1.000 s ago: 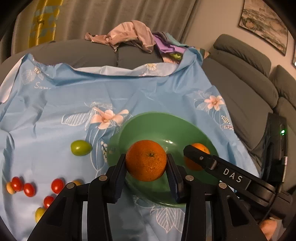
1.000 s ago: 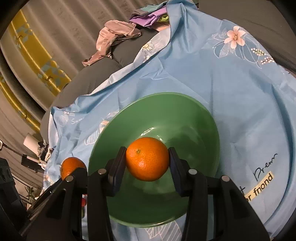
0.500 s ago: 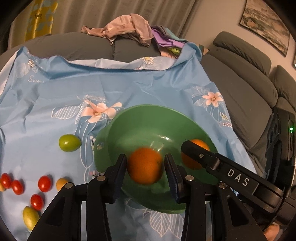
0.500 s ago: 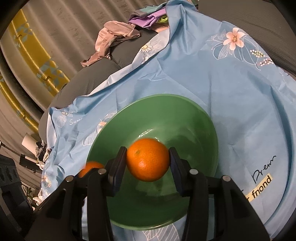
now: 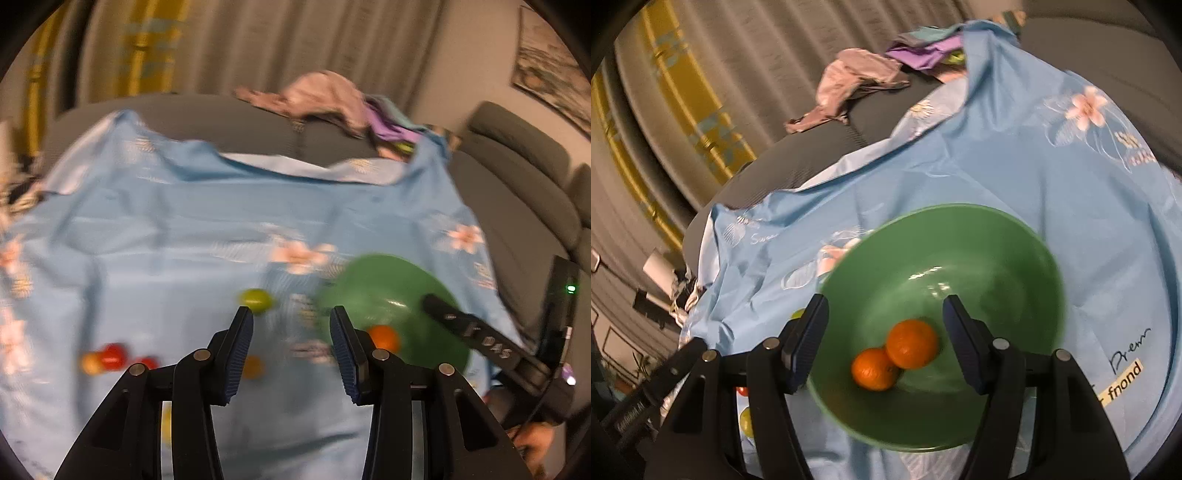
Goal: Organize fruits
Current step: 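Move both open tools back toward the red cherry tomatoes on the cloth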
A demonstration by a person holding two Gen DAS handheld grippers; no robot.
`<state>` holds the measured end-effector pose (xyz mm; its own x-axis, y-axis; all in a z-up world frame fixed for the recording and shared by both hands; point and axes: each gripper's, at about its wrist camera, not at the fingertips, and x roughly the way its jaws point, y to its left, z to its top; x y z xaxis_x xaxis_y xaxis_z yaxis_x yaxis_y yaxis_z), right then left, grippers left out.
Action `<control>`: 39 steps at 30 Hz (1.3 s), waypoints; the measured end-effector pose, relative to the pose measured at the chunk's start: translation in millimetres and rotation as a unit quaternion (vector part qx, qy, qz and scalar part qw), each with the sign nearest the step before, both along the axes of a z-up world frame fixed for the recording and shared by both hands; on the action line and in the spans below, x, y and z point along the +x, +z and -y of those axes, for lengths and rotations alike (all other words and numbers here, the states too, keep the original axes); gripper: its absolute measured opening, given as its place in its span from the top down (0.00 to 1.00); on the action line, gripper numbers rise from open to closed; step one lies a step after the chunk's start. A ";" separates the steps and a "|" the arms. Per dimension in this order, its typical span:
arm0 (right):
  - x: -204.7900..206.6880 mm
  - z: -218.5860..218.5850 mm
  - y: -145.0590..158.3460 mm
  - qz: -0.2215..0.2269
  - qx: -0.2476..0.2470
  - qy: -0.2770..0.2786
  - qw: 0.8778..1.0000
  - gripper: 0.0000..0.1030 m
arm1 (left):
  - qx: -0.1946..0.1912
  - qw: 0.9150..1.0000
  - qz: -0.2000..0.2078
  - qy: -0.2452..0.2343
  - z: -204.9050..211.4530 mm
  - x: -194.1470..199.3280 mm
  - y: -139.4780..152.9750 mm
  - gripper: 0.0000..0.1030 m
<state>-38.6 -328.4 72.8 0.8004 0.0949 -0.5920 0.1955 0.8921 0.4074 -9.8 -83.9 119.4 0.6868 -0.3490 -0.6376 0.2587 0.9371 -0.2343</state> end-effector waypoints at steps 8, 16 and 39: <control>12.6 -56.1 10.3 0.006 -0.045 0.065 0.997 0.37 | -0.004 0.995 -0.023 0.095 -79.2 -4.8 -16.5 0.59; 26.2 -124.0 11.7 -0.001 -0.088 0.139 0.986 0.39 | -0.011 0.991 -0.037 0.129 -107.2 3.1 -30.9 0.59; 77.9 -177.4 -21.0 -0.087 -0.047 0.235 0.967 0.63 | 0.077 0.982 -0.053 0.165 -120.3 15.2 -56.3 0.59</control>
